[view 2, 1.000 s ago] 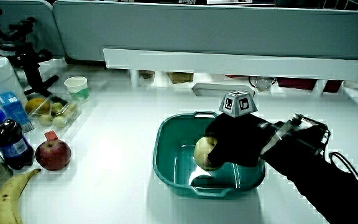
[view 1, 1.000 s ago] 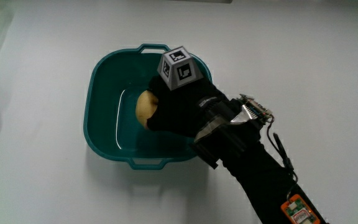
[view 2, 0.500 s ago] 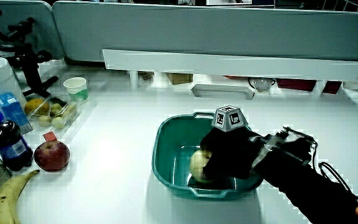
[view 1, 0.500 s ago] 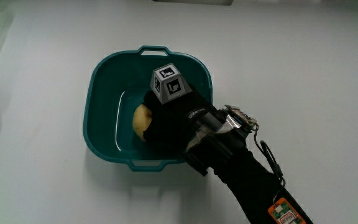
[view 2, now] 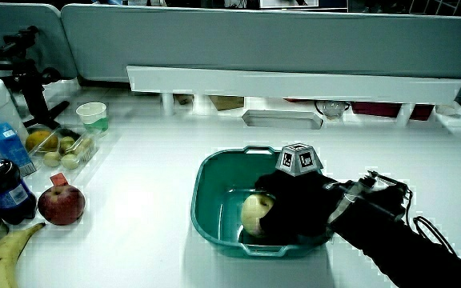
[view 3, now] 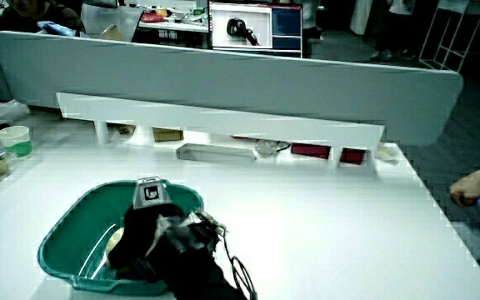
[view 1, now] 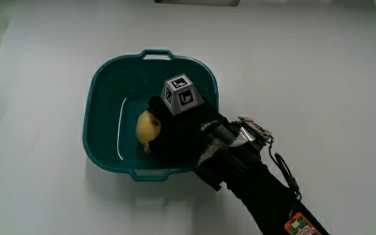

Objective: Place pear into plate

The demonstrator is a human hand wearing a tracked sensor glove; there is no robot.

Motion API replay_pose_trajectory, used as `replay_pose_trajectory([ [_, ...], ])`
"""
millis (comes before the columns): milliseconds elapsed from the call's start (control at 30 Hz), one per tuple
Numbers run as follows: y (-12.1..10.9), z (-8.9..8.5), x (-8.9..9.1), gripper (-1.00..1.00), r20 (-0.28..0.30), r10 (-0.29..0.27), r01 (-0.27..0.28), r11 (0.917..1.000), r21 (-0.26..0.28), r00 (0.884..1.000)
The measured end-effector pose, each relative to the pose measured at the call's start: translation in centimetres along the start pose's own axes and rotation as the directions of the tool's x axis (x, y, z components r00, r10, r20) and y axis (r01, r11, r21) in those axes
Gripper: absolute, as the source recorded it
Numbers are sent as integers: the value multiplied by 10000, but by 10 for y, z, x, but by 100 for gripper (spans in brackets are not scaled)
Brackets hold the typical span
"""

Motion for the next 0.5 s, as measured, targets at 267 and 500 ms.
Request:
replay_pose_trajectory([
  [267, -15, 6, 10, -70, -359, -194, 196, 9998, 64, 9992],
  [500, -50, 14, 23, -100, -353, -307, 323, 9984, 463, 9989],
])
